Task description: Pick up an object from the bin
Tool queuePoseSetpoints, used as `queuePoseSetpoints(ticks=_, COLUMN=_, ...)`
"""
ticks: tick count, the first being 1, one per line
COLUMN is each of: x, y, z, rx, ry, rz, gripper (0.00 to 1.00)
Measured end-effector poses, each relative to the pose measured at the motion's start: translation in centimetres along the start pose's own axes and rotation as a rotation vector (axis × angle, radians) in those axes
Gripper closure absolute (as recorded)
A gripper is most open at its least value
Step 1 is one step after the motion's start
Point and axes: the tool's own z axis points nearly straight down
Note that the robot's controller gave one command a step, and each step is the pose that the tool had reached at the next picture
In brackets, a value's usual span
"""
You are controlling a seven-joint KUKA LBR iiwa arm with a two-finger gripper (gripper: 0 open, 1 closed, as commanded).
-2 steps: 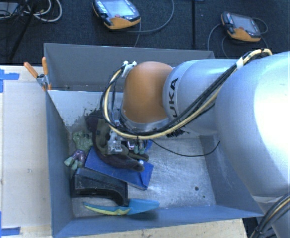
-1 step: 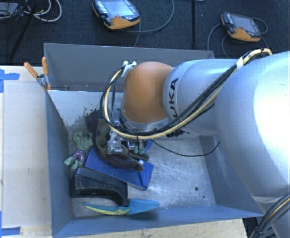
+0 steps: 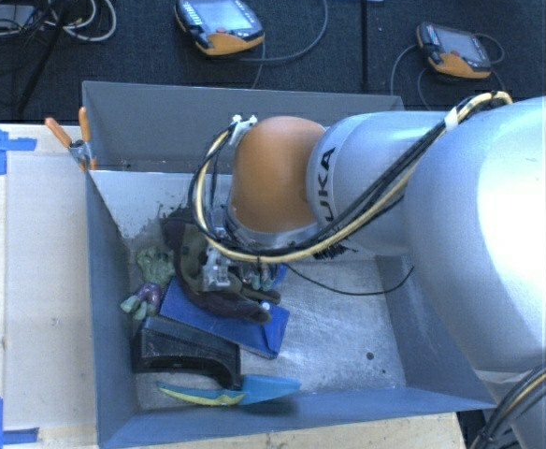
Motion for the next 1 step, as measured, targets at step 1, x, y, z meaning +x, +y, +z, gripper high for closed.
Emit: queuePoseSetpoints(ticks=1, x=0.00, y=0.00, z=0.00, rx=0.000, ry=0.000, rz=0.000, gripper=1.00)
